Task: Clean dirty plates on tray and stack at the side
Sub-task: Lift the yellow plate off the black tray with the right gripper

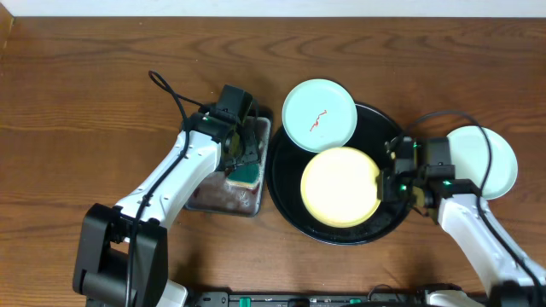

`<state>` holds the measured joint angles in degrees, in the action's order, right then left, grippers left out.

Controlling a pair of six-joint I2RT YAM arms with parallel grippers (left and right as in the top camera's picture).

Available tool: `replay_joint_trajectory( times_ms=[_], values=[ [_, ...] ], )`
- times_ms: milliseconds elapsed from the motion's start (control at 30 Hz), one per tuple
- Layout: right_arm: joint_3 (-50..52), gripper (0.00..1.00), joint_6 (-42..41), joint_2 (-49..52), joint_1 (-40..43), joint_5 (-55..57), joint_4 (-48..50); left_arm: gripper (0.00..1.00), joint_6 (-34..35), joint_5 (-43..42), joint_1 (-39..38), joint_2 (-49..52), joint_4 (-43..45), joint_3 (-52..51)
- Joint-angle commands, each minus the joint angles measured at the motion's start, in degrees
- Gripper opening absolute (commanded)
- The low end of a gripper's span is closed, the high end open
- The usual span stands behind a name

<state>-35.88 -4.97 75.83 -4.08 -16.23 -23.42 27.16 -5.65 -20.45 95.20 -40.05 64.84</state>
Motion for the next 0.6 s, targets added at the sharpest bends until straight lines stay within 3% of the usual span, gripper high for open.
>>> replay_joint_trajectory(
  times_ms=[0,400,567],
  values=[
    [-2.38,0.01,0.2,-4.74,-0.52,5.57,-0.83,0.6,-0.13,0.33,0.13,0.22,-0.2,-0.98],
    [-6.43,0.01,1.46,-11.32,-3.08,21.27,-7.69,0.61,-0.13,0.33,0.13,0.22,-0.2,-0.98],
    [-12.94,0.01,1.4,-11.32,-8.55,35.12,-15.85,0.6,-0.13,0.33,0.13,0.22,-0.2,-0.98]
  ],
)
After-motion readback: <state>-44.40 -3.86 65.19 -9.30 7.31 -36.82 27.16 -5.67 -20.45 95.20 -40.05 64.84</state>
